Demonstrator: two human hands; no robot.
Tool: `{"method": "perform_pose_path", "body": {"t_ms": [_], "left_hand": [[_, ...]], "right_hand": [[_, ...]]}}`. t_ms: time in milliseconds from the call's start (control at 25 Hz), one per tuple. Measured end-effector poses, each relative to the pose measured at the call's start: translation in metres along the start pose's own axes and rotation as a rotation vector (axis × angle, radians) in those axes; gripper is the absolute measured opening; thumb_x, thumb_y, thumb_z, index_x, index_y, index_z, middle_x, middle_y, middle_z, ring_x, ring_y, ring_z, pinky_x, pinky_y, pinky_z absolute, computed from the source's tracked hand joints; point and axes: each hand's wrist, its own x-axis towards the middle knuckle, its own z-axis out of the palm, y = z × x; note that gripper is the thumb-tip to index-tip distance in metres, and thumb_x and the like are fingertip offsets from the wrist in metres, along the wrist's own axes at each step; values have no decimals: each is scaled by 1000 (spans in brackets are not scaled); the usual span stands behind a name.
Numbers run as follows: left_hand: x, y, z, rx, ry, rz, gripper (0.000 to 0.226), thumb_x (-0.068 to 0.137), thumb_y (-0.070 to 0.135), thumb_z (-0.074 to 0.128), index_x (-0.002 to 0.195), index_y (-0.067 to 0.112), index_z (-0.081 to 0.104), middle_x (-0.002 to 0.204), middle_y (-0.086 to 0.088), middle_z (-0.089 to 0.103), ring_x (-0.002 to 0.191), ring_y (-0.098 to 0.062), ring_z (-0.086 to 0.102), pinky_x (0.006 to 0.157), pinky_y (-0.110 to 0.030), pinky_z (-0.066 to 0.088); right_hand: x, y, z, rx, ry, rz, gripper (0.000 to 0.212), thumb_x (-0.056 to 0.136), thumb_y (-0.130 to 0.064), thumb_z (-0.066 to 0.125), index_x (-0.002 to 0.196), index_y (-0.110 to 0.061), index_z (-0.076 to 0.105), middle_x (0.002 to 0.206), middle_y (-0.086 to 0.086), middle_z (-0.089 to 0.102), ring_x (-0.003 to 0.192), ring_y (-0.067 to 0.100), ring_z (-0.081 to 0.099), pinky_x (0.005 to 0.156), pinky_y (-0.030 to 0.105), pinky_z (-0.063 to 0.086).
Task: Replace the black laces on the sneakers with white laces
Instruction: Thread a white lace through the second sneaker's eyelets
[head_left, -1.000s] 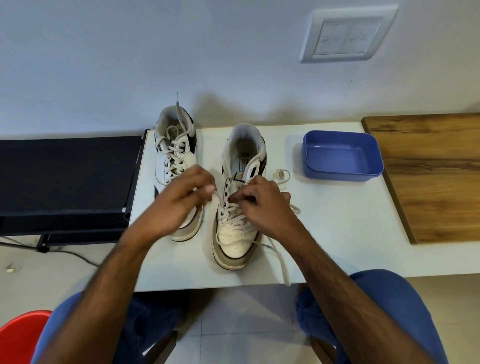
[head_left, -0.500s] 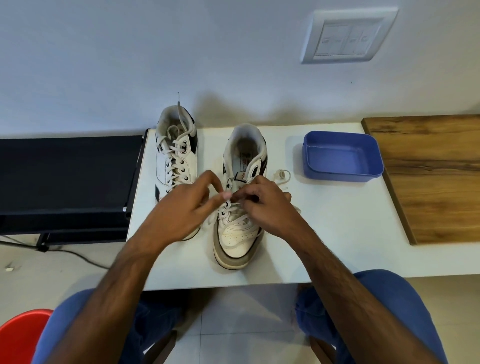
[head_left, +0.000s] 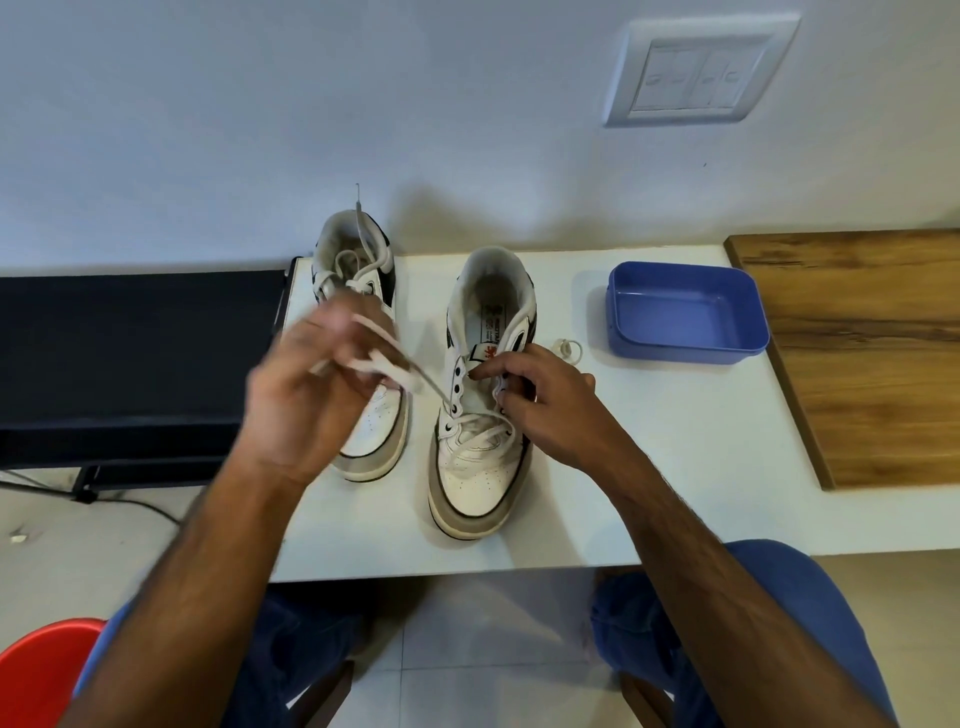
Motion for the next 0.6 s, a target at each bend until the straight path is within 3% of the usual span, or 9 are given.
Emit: {"method": "perform_pose_path", "body": {"t_ms": [40,120,160,200,280,360,440,520,600], "left_hand": [[-1,9,-4,-208,-28,89,29,86,26,68,70,9,51,81,-5,50,79,-22,52,77,-34,45],[-1,15,-6,-350,11,174,27,88,24,60,63,16,52,88,-2,54,91,-21,53,89,-38,42],[0,14,-6,-306,87,154,28,87,23,56,59,19,52,85,-1,55,87,-20,56,87,-38,46],[1,10,-6,-204,168,101,29,86,22,52,57,20,50,75,-1,54,73,-20,56,74,-36,50],[3,-2,-6,219,249,-41,29,91,21,50,62,22,50,58,-2,46,46,-21,40,48,-28,38],[3,-17,-4,883,167,-159,21,100,38,55,83,26,53,62,6,52,51,-16,46,51,-29,37],[-2,-32,0,1492,-16,-236,30,97,59,50,103,30,48,73,11,56,66,-10,55,59,-31,41],[-4,-36,9,1755,-96,-266,39,96,65,42,107,28,48,79,12,52,71,-12,53,61,-31,37],[1,-39,11,1826,-134,-282,41,96,65,39,102,27,54,87,11,56,76,-13,52,63,-31,36]], "right_hand": [[1,0,0,9,0,-2,41,93,-11,55,110,-46,69,116,-11,60,115,10,54,107,53,33],[0,2,1,34,9,1,42,93,-11,55,104,-51,66,114,-12,61,113,9,55,107,54,34],[0,3,1,41,11,2,43,93,-12,55,102,-52,65,113,-12,61,113,8,55,107,54,35],[0,3,1,41,9,6,43,94,-12,55,101,-53,65,113,-13,60,112,7,55,107,54,35],[0,3,1,33,5,7,42,95,-12,55,102,-52,65,113,-16,60,111,6,54,108,53,34],[0,3,1,28,5,1,40,95,-13,55,106,-49,68,113,-17,59,112,6,54,107,53,34],[1,4,1,23,3,-7,38,95,-13,56,110,-46,69,115,-16,60,113,6,54,107,53,35],[1,4,1,27,-1,-17,38,94,-13,57,108,-46,69,114,-15,60,112,7,55,106,53,36],[1,4,2,37,0,-23,39,93,-13,58,106,-48,68,113,-14,60,111,7,56,106,53,37]]}}
